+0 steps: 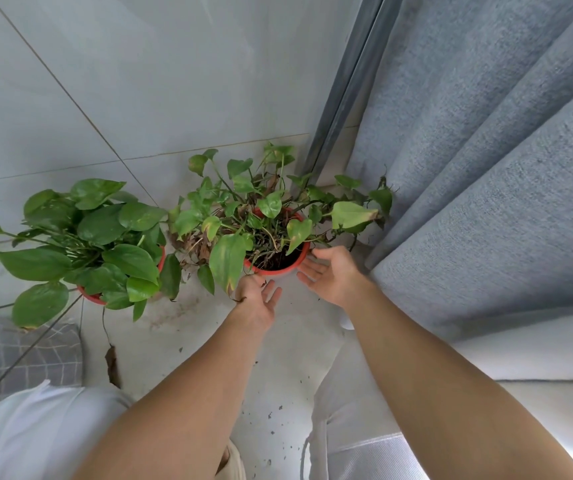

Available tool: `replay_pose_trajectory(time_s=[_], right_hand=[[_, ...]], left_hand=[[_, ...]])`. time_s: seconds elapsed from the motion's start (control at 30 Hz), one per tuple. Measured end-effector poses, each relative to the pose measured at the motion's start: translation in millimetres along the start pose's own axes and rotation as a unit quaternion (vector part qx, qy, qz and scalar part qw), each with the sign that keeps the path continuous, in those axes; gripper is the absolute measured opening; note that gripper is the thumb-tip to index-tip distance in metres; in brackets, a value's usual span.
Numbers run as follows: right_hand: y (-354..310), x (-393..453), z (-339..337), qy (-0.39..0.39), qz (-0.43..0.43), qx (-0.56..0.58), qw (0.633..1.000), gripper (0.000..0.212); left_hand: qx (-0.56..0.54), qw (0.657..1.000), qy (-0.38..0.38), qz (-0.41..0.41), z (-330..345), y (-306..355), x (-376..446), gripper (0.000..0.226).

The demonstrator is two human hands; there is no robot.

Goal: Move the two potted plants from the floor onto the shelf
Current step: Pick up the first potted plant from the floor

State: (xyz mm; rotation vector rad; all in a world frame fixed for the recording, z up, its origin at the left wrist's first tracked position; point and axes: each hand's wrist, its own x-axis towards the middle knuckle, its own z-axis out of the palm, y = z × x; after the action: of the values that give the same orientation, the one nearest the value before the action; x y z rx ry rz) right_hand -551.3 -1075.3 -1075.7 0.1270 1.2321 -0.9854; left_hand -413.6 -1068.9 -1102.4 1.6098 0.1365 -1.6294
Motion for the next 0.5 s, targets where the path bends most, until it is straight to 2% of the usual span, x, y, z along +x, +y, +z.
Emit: replay_pose_trajectory(time_s=[0.1,0.27,0.5], right_hand=[[4.6,2.7,0.3,0.035,0.013,-0.016,0.999,0.022],[8.9,5.0,2.1,0.033,0.001,-0.098,0.995,0.055],[8.3,10.0,7.6,0.062,-0.018,-0.144,0.987,0.058]], left_hand=[[0.000,1.000,0.013,0.001,-4.3,-1.6,-1.0,0.042],[0.005,1.000,0.023,0.017,-2.5,-1.2,-2.1,0.043],[0.005,0.999,0.021,0.048,-8.0,3.8,3.4,0.048]])
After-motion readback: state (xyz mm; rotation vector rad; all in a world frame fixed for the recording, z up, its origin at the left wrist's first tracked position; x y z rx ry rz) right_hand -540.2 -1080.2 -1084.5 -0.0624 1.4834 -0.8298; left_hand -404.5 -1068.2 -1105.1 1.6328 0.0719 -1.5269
